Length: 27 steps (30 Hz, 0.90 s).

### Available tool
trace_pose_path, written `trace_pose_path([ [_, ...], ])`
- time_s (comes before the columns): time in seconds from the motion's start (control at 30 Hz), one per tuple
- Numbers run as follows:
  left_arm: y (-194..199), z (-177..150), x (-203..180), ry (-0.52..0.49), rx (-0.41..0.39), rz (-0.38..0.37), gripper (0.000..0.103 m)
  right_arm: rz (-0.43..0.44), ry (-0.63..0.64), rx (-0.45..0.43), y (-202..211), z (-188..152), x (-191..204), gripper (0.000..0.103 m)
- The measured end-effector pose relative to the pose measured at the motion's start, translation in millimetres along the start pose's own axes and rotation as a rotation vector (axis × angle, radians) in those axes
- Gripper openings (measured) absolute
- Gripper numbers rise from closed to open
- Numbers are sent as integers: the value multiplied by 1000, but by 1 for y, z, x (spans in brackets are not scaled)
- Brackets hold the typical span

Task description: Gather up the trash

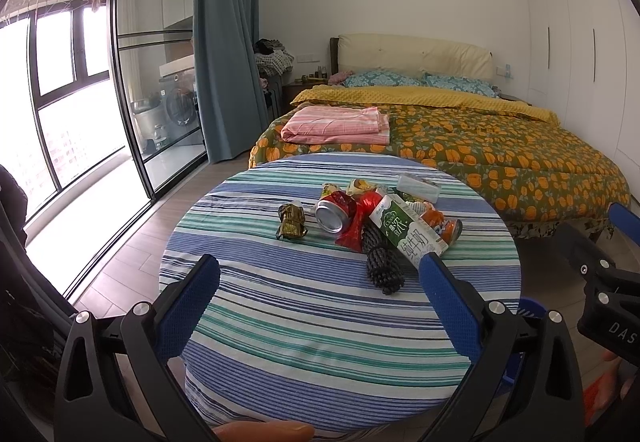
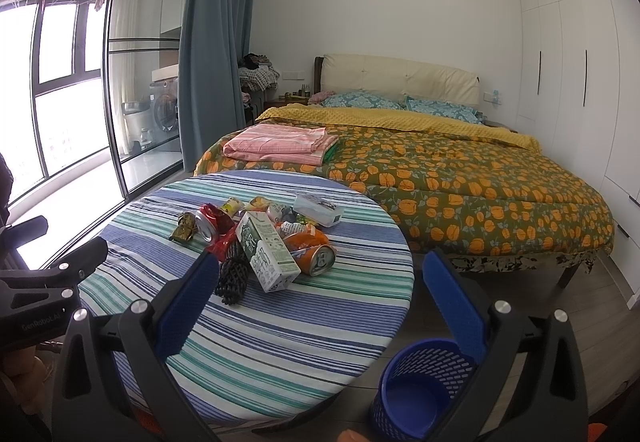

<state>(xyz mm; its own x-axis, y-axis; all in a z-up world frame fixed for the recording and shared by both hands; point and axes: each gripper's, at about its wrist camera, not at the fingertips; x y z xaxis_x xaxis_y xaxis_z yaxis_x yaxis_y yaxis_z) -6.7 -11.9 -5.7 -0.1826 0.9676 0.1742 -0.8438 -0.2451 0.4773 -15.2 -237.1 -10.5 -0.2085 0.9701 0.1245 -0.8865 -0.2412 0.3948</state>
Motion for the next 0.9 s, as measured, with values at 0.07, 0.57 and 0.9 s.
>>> trace_pose_path([
  [0.07,0,0,0,0,0,-1,99,-1,1,0,1,-1,1,98],
  [0.57,-1,-8,-2,-2,-1,1,99,-2,-3,4,1,-11,-6,98],
  [0.9,-1,-7,-3,-4,0,2,99,-2,-3,4,0,-9,-4,98],
])
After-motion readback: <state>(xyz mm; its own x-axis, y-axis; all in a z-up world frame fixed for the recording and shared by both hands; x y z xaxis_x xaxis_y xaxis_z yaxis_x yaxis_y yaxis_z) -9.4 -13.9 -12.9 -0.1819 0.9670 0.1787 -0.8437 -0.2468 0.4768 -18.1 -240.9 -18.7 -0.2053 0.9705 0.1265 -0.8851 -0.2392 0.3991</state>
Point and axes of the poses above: each gripper's, at about its wrist camera, not at the fingertips, and y roughly against the way its jaws point, x to its left, z to its top, and after that the axes turned 14 degrees about z, right-handed
